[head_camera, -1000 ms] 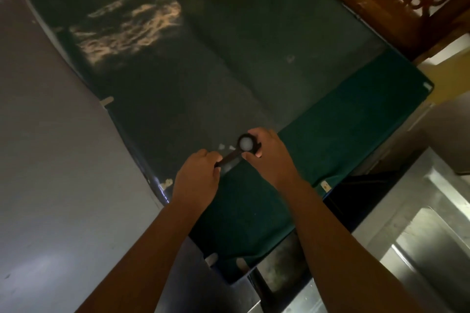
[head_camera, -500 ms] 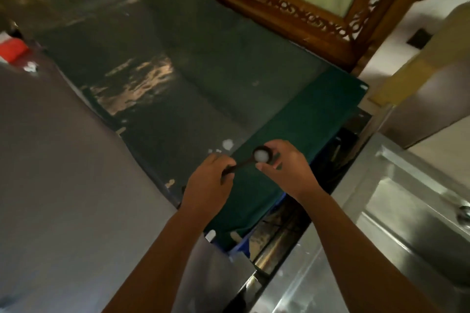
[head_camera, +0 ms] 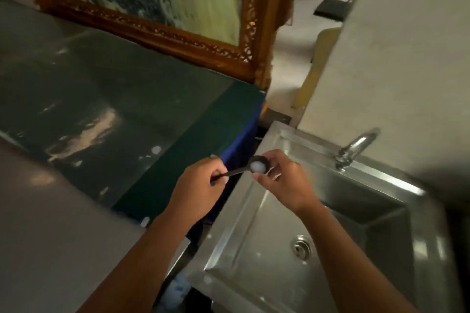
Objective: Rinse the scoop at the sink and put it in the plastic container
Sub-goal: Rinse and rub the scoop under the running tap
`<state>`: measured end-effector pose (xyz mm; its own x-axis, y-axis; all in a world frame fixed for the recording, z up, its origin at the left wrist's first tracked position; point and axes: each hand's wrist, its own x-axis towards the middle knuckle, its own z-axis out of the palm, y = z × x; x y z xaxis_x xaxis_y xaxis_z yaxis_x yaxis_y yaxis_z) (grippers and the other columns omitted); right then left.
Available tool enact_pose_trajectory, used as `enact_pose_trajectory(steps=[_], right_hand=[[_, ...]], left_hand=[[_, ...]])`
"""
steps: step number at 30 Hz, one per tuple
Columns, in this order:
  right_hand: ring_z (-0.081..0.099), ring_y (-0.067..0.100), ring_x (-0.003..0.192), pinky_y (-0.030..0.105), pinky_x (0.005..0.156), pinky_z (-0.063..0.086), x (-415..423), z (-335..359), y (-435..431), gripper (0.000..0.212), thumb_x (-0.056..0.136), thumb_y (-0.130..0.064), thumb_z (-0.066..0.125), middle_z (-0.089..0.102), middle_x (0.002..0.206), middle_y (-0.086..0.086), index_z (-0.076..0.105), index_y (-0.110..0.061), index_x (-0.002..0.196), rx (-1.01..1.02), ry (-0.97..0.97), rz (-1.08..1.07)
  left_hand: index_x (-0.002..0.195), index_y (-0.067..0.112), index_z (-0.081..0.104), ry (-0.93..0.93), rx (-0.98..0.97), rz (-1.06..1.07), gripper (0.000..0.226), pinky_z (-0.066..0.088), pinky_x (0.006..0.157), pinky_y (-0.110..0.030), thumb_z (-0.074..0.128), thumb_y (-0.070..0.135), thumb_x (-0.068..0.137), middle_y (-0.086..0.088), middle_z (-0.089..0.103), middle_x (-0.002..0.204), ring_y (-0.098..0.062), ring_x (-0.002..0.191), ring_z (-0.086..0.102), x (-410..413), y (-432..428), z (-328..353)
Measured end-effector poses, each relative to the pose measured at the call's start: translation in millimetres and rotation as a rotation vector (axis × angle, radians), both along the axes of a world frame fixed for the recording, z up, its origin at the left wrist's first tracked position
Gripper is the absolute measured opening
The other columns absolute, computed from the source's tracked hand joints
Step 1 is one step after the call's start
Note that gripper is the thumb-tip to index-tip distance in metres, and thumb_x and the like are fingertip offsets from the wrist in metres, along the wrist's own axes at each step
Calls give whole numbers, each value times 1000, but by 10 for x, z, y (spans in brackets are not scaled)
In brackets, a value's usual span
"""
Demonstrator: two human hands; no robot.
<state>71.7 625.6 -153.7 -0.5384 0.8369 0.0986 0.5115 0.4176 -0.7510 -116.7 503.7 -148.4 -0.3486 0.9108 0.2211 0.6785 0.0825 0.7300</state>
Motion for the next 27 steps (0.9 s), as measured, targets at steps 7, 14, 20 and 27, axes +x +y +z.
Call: enact_pose_trajectory(steps=[7, 14, 20, 27], right_hand=[[66, -6, 78, 19, 65, 55, 1215, 264, -295, 34, 77, -47, 75, 67, 85, -18, 54, -41, 102, 70, 36, -137], [64, -5, 72, 9, 62, 44, 2226, 483, -552, 36, 73, -49, 72, 65, 80, -19, 57, -36, 104, 136, 96, -245], [64, 0, 67, 11, 59, 47, 2862, 657, -671, 35, 77, -36, 77, 64, 72, -16, 59, -35, 107, 189, 145, -307], [66, 7, 73, 32, 68, 56, 3189, 728, -723, 34, 78, -35, 78, 70, 84, -6, 61, -33, 107, 176, 147, -378]], left_hand=[[76, 18, 68, 6, 32, -184, 12, 55, 67, -41, 72, 7, 78, 4, 69, 71, -10, 70, 66, 979, 88, 332], [77, 22, 68, -4, 66, -328, 11, 57, 66, -41, 74, 13, 79, 7, 69, 71, -7, 70, 67, 1843, 150, 498], [82, 30, 66, 45, 80, -448, 13, 58, 66, -39, 72, 19, 81, 18, 69, 81, -4, 73, 66, 2410, 240, 698], [79, 30, 69, 52, 82, -528, 11, 59, 69, -35, 74, 20, 81, 18, 70, 78, -3, 75, 68, 2724, 346, 853]])
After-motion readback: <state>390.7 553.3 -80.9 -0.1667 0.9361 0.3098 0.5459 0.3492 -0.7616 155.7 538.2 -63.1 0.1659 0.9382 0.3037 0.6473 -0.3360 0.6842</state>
